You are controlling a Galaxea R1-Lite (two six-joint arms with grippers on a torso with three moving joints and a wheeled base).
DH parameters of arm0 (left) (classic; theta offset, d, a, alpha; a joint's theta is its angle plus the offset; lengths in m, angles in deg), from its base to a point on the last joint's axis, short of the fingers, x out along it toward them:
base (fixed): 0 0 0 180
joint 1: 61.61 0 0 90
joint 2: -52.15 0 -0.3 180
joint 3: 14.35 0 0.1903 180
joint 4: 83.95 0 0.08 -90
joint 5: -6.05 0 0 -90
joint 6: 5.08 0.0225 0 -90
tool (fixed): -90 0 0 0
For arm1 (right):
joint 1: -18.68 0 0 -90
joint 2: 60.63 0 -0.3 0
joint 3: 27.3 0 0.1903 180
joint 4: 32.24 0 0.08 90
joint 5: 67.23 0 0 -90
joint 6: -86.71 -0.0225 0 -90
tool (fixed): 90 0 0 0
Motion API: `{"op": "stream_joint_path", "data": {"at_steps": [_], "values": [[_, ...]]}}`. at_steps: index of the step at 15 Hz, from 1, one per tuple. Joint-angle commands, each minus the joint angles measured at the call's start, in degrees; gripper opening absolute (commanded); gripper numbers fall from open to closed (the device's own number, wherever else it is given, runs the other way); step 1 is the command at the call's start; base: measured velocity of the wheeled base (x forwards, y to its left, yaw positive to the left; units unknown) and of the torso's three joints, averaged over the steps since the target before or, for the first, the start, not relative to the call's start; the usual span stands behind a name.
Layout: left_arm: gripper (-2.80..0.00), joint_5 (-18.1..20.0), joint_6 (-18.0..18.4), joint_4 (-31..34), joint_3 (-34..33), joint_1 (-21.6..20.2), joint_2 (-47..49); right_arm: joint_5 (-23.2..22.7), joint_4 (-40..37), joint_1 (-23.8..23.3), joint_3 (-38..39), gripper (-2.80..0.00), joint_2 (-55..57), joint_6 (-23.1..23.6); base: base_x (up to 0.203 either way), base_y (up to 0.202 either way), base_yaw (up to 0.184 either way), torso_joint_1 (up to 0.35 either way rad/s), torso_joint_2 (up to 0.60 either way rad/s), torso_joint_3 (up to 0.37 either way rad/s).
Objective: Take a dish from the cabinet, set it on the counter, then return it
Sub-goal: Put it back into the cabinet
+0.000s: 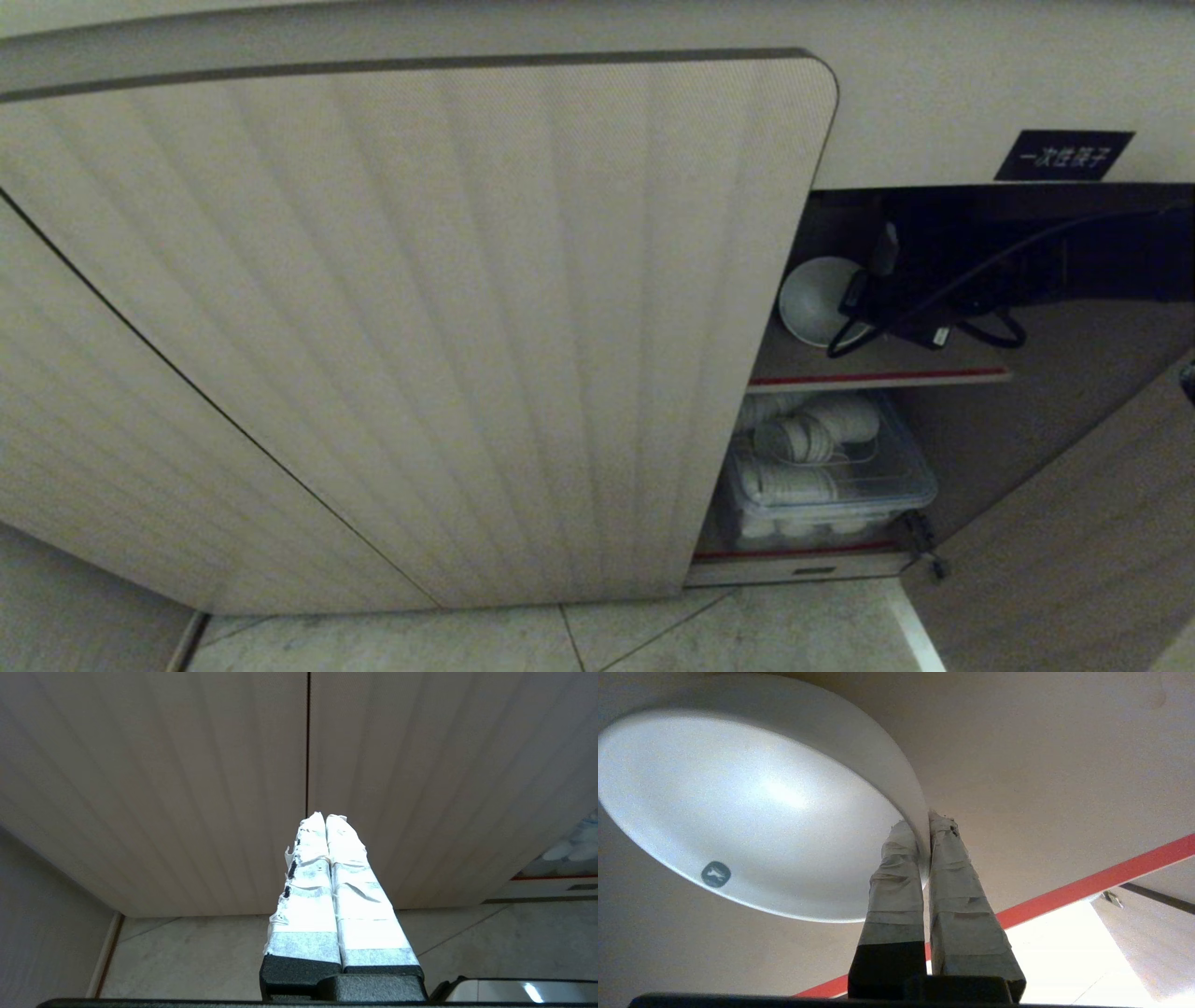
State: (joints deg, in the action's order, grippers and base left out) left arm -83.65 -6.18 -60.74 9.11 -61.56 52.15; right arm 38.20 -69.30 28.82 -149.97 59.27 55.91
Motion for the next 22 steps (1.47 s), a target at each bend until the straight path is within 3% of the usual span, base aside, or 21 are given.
{"op": "stream_joint_path", "data": {"at_steps": [1, 9, 12, 18, 22], "values": [[-2.80, 0.03, -0.05, -0.02, -0.01, -0.05, 0.00, 0.12, -0.02, 0.05, 0.05, -2.80, -0.20, -0.13, 0.000, 0.000, 0.000, 0.000, 0.00, 0.000], [-2.80, 0.04, -0.05, -0.02, -0.01, 0.01, 0.00, -0.23, 0.07, 0.05, -0.54, -2.80, -0.11, -0.75, 0.000, 0.000, 0.000, 0.000, 0.00, 0.000], [-2.80, 0.05, -0.05, -0.02, -0.01, 0.04, 0.00, -0.49, -0.20, 0.14, -0.71, -2.80, -0.02, -4.28, 0.000, 0.000, 0.000, 0.000, 0.00, 0.000], [-2.80, 0.05, -0.05, -0.02, -0.01, 0.04, 0.00, -0.67, -0.20, 0.14, -1.00, -2.80, 0.15, -4.72, 0.000, 0.000, 0.000, 0.000, 0.00, 0.000], [-2.80, 0.05, -0.05, -0.02, -0.01, 0.04, 0.00, -0.67, -3.69, 0.14, -6.15, -2.80, 1.39, -7.14, 0.000, 0.000, 0.000, 0.000, 0.00, 0.000]]}}
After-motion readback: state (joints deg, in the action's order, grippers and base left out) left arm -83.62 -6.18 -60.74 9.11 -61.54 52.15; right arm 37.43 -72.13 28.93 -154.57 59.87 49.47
